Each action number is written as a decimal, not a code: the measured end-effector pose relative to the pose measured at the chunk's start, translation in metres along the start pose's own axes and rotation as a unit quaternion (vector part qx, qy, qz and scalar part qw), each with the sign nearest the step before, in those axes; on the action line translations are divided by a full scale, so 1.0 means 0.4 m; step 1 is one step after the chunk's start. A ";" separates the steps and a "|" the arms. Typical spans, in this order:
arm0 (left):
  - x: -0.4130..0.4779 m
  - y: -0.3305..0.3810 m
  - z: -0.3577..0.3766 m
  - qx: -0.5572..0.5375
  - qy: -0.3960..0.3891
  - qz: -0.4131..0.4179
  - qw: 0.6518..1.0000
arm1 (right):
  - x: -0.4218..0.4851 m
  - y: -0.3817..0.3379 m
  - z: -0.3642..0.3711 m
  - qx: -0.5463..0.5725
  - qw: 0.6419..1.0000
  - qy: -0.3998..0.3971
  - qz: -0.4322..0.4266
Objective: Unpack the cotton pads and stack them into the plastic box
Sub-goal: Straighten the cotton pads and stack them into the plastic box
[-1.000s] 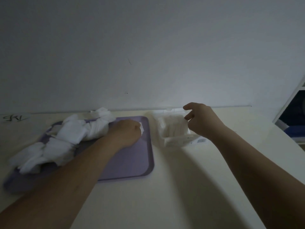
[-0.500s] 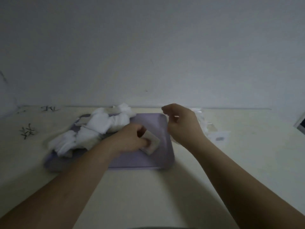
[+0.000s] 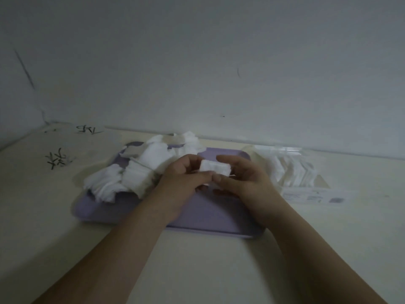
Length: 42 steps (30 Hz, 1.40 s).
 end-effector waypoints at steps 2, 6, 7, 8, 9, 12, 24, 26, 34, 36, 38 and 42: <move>0.001 0.002 0.014 -0.059 -0.012 -0.011 0.998 | 0.006 0.006 -0.016 -0.006 1.000 -0.003 -0.010; -0.008 0.010 0.012 -0.137 0.008 -0.034 0.990 | 0.022 0.014 -0.034 0.025 0.999 0.023 -0.013; -0.010 0.005 0.008 -0.132 0.006 -0.040 0.990 | 0.023 0.017 -0.034 0.030 0.999 0.026 -0.012; -0.013 0.000 0.007 -0.123 0.000 -0.045 0.991 | 0.022 0.019 -0.033 0.033 0.999 0.028 -0.012; -0.014 -0.004 0.009 -0.114 -0.008 -0.053 0.992 | 0.021 0.020 -0.033 0.035 0.999 0.032 -0.014; -0.014 -0.008 0.018 -0.088 -0.021 -0.074 0.993 | 0.017 0.016 -0.033 0.042 0.998 0.041 -0.023; -0.020 -0.017 0.015 -0.006 -0.067 -0.029 0.997 | 0.005 0.000 -0.029 0.064 0.994 0.079 -0.028; -0.020 -0.015 0.017 -0.026 -0.073 -0.032 0.996 | 0.004 -0.004 -0.026 0.053 0.996 0.071 -0.032; -0.025 -0.015 0.018 -0.001 -0.061 -0.024 0.998 | 0.002 -0.001 -0.027 0.026 0.995 0.092 -0.037; -0.022 -0.017 0.015 0.008 -0.058 -0.021 0.998 | 0.002 -0.005 -0.024 0.031 0.995 0.092 -0.039; -0.018 -0.020 0.015 0.008 -0.050 -0.019 0.999 | 0.001 -0.008 -0.022 0.036 0.994 0.090 -0.042; -0.009 -0.026 0.010 0.004 -0.032 -0.019 0.999 | -0.001 -0.021 -0.019 0.046 0.993 0.090 -0.065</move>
Point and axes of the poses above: each hand's wrist, its own x-axis towards the middle knuckle, its own z-axis out of the palm, y = z × x, the point moved 4 cm from there along x, towards the middle knuckle, and after that the axes turned 5 degrees about -z, right-handed, at the moved point
